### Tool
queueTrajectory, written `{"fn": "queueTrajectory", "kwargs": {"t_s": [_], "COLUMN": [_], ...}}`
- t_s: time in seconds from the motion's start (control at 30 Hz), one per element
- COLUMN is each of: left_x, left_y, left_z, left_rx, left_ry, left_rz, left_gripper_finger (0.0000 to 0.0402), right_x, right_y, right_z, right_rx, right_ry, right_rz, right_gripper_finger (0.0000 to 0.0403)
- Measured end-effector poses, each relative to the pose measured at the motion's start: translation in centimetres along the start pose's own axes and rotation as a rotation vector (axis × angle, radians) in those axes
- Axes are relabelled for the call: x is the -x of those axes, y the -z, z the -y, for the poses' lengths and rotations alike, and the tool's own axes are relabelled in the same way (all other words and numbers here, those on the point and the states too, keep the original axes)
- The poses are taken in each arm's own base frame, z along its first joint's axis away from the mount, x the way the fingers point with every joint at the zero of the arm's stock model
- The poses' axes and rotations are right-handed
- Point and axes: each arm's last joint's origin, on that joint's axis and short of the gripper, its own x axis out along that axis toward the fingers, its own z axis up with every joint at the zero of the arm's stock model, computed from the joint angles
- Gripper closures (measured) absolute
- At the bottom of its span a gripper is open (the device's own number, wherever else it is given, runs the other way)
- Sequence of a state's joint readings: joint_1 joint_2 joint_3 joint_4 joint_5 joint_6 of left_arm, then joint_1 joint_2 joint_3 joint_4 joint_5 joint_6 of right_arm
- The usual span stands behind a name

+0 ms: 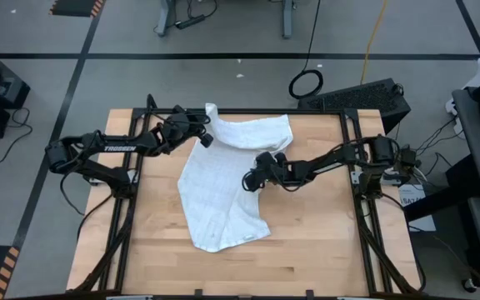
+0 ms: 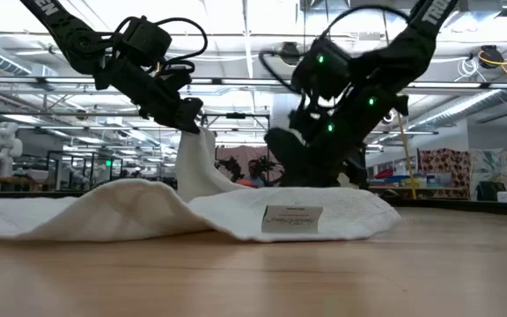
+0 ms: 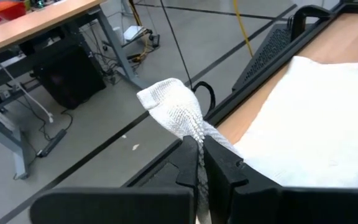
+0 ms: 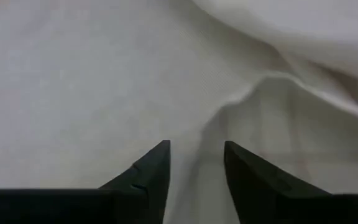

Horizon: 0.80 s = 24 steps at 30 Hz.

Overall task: Roll towel
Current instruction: Roll the white towel

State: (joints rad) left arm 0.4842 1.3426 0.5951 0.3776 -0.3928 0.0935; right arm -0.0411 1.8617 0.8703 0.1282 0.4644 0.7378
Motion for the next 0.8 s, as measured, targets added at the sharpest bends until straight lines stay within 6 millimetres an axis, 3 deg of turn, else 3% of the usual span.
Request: {"fn": "queueTrajectory", "kwargs": {"t_s": [0.23,0.37,0.8], "left_x": [0.1,0.1,0.6], "left_y": [0.0,0.1,0.1], "left_z": [0.3,0.4,-0.1], "left_rx": [0.005,-0.003,-0.014], "left_ry": [0.013,0.018,-0.082], "left_rz": [0.001,-0.013,-0.045], "left_gripper_finger": [0.0386,0.0386,0.0386], "right_x": [-0.7,0.2,10.5], "right_y": [0.6,0.3,-1.9], "right_z": [0.3,0.5,2.4], "right_rx": [0.061,0.086,0.235], "right_ry": [0.010,0.002,0.034], "right_rz": [-0.035,-0.079,-0.247], "right_gripper_finger": [0.0386,0.0393,0.0401]}}
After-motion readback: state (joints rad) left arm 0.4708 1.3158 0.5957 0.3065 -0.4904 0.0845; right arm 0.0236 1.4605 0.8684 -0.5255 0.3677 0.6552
